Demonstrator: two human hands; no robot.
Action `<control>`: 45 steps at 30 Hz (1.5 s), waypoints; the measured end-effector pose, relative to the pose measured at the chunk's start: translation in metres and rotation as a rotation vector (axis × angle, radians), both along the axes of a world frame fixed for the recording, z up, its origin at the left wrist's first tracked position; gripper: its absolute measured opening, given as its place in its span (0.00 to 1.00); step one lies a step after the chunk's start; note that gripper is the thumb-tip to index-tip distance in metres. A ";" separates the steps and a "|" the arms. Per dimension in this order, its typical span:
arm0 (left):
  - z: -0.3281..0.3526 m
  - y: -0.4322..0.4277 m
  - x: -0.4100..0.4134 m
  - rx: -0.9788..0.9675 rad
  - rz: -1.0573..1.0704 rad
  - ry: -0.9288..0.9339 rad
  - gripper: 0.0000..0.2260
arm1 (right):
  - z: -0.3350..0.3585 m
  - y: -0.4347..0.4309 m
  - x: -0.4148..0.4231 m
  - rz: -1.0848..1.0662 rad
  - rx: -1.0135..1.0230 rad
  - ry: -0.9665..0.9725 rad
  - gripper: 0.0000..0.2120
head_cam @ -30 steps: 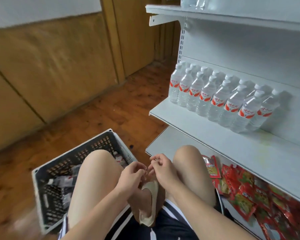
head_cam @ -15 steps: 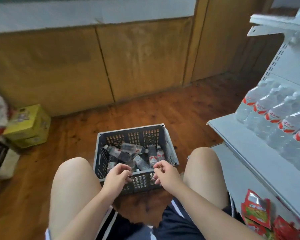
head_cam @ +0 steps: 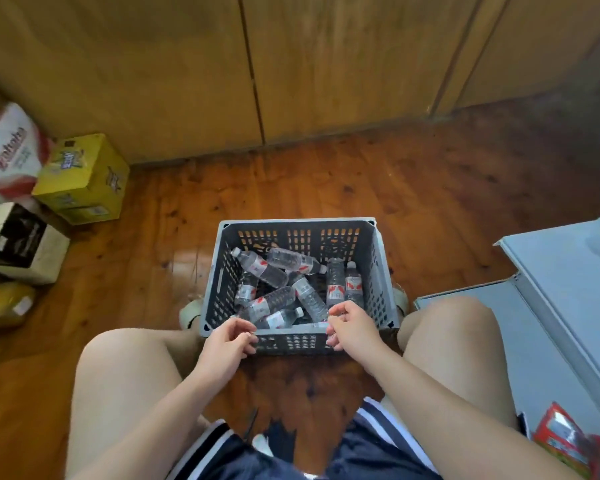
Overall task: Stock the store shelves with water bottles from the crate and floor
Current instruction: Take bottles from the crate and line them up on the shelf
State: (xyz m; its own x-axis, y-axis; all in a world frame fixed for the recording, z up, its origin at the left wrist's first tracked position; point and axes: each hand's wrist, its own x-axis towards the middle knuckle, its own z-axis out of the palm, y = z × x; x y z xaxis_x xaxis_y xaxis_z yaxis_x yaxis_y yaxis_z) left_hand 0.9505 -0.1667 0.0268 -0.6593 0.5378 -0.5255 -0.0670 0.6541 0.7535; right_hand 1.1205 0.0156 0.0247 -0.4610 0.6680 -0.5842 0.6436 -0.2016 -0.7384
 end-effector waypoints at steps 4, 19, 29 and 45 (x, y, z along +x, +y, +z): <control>-0.029 0.027 -0.020 -0.062 -0.014 -0.045 0.08 | -0.034 0.019 -0.041 0.039 -0.041 -0.034 0.08; -0.199 0.128 -0.148 -0.577 -0.389 0.101 0.23 | -0.211 0.103 -0.101 0.243 -0.184 -0.483 0.04; -0.285 0.123 -0.164 -0.824 -0.479 0.059 0.38 | -0.263 0.100 -0.145 0.307 -0.255 -0.474 0.02; -0.094 0.124 -0.115 -0.501 -0.295 -0.082 0.42 | -0.095 0.061 -0.100 0.564 0.222 -0.297 0.22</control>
